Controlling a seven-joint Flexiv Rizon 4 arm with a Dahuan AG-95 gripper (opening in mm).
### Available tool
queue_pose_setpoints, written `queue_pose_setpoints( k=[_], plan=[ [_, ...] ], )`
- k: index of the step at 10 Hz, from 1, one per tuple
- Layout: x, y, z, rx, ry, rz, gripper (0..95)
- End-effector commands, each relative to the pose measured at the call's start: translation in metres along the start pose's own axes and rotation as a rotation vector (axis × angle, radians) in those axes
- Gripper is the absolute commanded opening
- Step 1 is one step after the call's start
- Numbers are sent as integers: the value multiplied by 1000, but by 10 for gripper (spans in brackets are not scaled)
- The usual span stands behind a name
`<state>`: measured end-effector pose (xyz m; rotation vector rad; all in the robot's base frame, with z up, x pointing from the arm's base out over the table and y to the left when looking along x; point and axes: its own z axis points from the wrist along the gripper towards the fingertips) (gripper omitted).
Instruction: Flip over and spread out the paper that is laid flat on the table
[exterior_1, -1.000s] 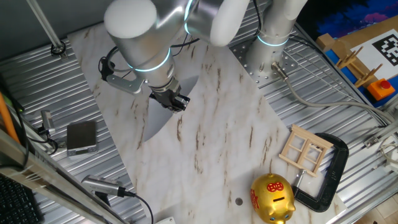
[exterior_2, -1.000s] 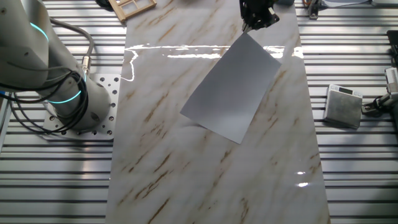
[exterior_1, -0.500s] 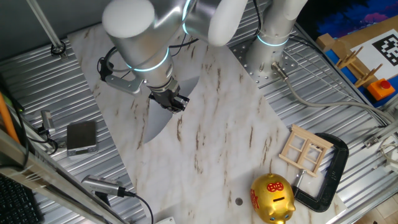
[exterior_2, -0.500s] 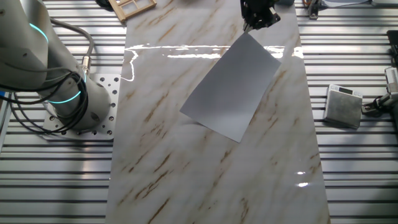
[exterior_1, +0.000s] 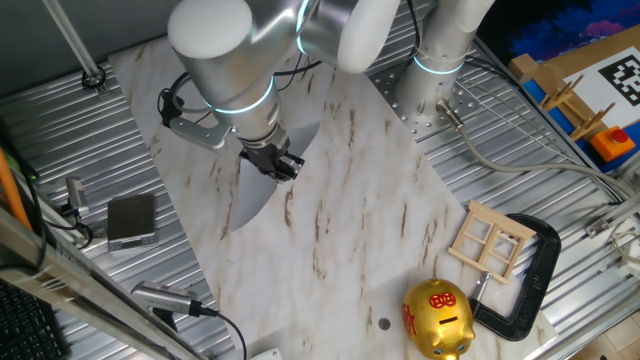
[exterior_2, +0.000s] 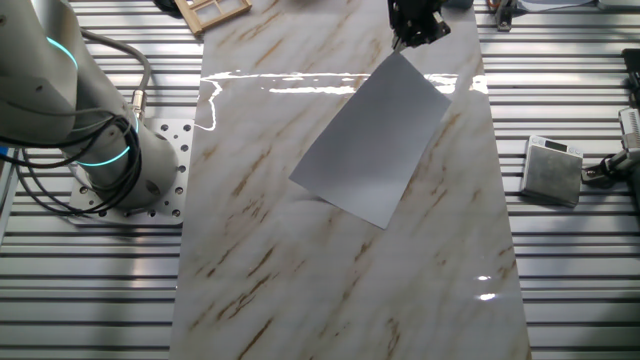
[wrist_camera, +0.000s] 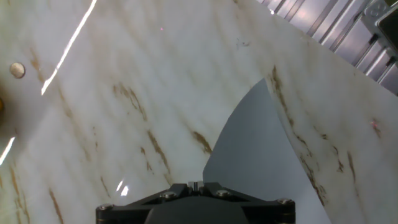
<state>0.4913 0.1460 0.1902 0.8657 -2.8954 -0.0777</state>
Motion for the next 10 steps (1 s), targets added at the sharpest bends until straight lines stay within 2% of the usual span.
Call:
queue_pose_setpoints(
  k=[1, 2, 3, 4, 5, 6, 8, 9, 10],
  plan=[
    [3, 1, 1, 1, -22, 32, 0],
    [8, 0, -3, -17, -29, 33, 0],
    [21, -5, -15, -26, -31, 21, 0],
    [26, -7, -19, -29, -31, 17, 0],
    [53, -16, -37, -37, -28, -13, 0],
    [69, -21, -49, -48, -19, -27, 0],
    [81, -24, -68, -57, 5, -36, 0],
    [85, -25, -79, -66, 22, -39, 0],
    [85, -27, -84, -70, 30, -43, 0]
  ],
)
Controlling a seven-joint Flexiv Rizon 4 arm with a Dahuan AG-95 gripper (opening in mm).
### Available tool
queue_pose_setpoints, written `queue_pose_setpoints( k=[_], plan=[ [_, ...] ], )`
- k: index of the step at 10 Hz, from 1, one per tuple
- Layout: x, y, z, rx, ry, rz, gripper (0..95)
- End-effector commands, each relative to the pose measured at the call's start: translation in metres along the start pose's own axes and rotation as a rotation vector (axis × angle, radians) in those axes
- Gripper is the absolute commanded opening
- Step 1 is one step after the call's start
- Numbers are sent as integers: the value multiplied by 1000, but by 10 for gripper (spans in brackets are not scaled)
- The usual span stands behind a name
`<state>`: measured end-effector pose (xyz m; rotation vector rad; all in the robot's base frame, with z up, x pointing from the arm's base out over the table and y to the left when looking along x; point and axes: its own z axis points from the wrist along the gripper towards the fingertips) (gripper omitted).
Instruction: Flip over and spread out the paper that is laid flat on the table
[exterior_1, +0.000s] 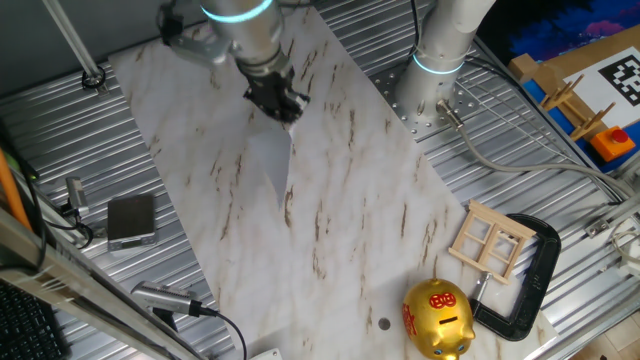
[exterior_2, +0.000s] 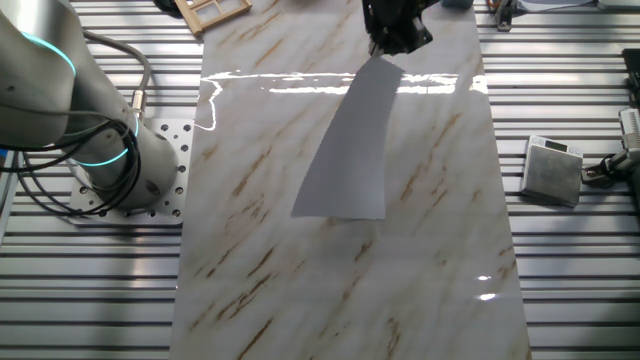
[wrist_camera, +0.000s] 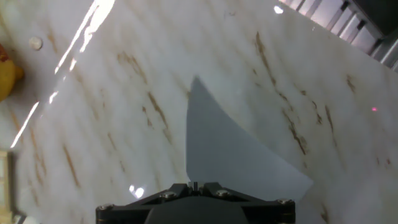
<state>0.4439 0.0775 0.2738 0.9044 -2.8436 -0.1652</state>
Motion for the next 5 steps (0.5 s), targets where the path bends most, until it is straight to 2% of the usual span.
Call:
queue_pose_setpoints(
  k=[1, 2, 3, 5],
  plan=[
    [-1, -3, -10, -10, 18, -7, 0],
    [-3, -7, -22, -18, 33, -19, 0],
    [-4, -9, -29, -21, 38, -22, 0],
    [-5, -10, -34, -22, 41, -19, 0]
  ],
)
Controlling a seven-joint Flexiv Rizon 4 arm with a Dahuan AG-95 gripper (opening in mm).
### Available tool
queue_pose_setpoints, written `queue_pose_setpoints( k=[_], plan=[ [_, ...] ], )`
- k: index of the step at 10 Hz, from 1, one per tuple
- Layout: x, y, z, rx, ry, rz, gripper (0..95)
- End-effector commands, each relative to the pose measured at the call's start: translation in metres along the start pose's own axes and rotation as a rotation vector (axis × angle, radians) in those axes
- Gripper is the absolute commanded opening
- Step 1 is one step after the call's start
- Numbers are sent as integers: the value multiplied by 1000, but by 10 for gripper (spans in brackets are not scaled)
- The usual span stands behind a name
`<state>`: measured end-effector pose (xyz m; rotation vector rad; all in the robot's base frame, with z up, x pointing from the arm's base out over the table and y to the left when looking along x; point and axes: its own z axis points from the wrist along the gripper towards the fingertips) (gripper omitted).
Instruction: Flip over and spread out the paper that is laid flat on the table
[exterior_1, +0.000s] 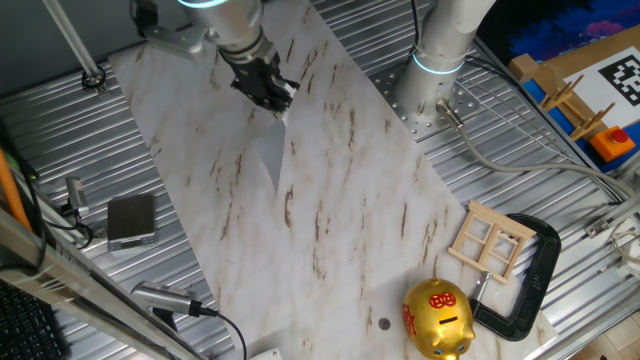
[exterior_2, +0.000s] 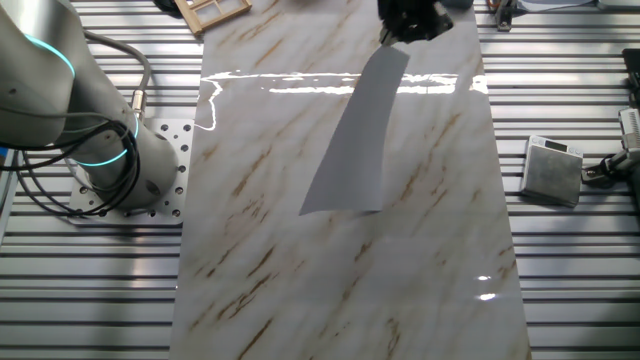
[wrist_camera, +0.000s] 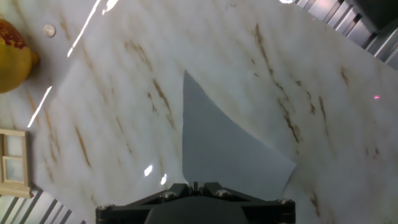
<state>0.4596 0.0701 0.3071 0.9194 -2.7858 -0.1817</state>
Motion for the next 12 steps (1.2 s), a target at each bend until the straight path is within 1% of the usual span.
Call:
queue_pose_setpoints(
  k=[1, 3, 11, 12],
  plan=[
    [0, 0, 2, 6, -6, 6, 0],
    [0, 0, 2, 14, 0, 12, 0],
    [0, 0, 2, 40, 1, 34, 0],
    [0, 0, 2, 40, 0, 34, 0]
  ],
)
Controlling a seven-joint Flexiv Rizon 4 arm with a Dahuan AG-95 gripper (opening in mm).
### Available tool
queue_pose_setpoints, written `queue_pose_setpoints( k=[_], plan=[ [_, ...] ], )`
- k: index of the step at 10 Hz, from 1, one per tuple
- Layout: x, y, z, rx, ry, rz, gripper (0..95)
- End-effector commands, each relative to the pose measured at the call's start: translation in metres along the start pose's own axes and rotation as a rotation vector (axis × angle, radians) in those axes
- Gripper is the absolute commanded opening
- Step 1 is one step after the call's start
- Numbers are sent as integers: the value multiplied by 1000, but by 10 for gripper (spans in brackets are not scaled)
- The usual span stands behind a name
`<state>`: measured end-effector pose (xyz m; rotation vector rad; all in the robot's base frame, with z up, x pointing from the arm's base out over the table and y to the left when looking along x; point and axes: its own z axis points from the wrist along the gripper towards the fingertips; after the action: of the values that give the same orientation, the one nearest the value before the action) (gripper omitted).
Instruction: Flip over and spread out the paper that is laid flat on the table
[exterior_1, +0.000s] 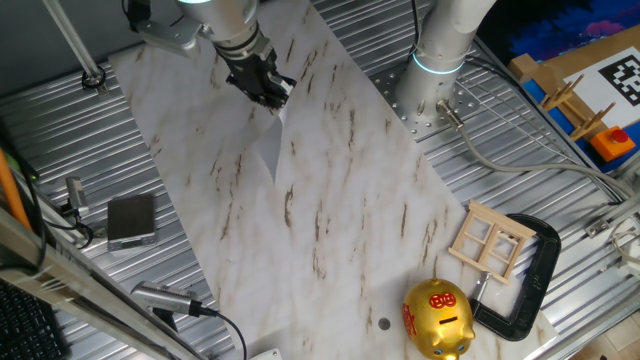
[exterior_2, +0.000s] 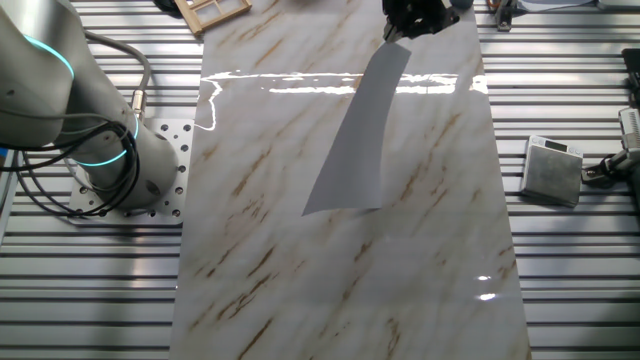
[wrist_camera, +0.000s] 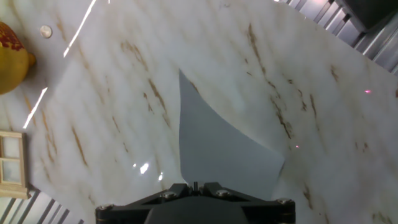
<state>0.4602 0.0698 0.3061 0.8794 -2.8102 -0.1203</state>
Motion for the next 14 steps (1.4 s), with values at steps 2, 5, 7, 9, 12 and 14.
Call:
queue_pose_setpoints(
  k=[2, 5, 7, 9, 12, 14],
  plan=[
    [1, 6, -4, -1, -8, 2, 0],
    [5, 17, -19, -17, -18, 10, 0],
    [6, 25, -35, -30, -14, 10, 0],
    [8, 31, -53, -62, -8, 10, 0],
    [9, 36, -58, -125, -20, 14, 0],
    [8, 33, -56, -142, -17, -2, 0]
  ],
)
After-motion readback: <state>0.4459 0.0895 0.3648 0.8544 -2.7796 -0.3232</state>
